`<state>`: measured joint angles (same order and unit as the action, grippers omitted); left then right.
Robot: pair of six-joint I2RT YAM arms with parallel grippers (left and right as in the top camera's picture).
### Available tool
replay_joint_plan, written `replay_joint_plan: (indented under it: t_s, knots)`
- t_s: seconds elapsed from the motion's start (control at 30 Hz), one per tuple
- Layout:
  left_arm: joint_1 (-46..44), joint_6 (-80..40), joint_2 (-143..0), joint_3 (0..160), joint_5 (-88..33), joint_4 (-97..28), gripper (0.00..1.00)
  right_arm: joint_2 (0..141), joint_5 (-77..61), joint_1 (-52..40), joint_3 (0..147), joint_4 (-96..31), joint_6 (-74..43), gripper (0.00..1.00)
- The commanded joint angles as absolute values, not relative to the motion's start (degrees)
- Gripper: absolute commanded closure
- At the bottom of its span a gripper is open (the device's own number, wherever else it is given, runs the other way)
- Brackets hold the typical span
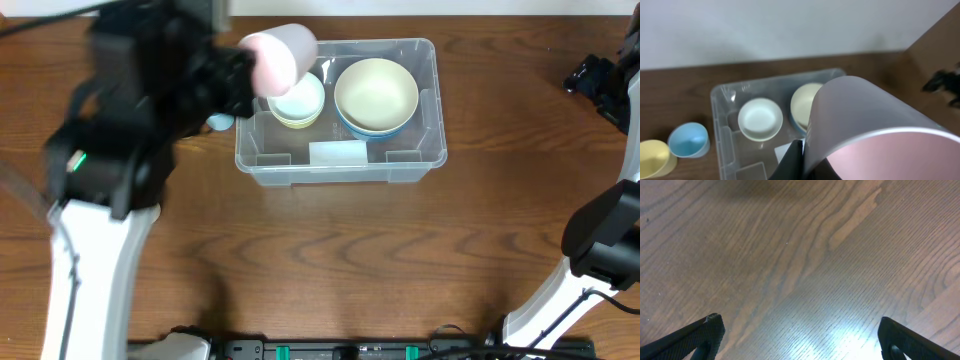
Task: Pack container
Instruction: 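Lift the pink cup and carry it over the container, then lower the pink cup into the container's front and open the left gripper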
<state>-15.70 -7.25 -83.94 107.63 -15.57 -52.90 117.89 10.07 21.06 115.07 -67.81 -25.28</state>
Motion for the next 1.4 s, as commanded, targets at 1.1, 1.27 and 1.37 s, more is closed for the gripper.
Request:
replay_joint_plan:
  t_s: [1.1,1.27,1.37]
  knots:
    - [-24.18,4.05,-119.37,109.73,-3.14,-65.49,0.94,117.01,10.46,20.62,115.26,-67.75,-26.33,0.01]
    - [-24.18,4.05,-120.81,109.67,-3.14,-65.06,0.94,117.01,10.48,20.62,115.26,-67.75,-26.33,0.01]
    - [-24.21,4.05,-121.23,109.62,-3.16,-64.03,0.94,117.01,10.46,20.62,115.26,-67.75,-26.33,0.01]
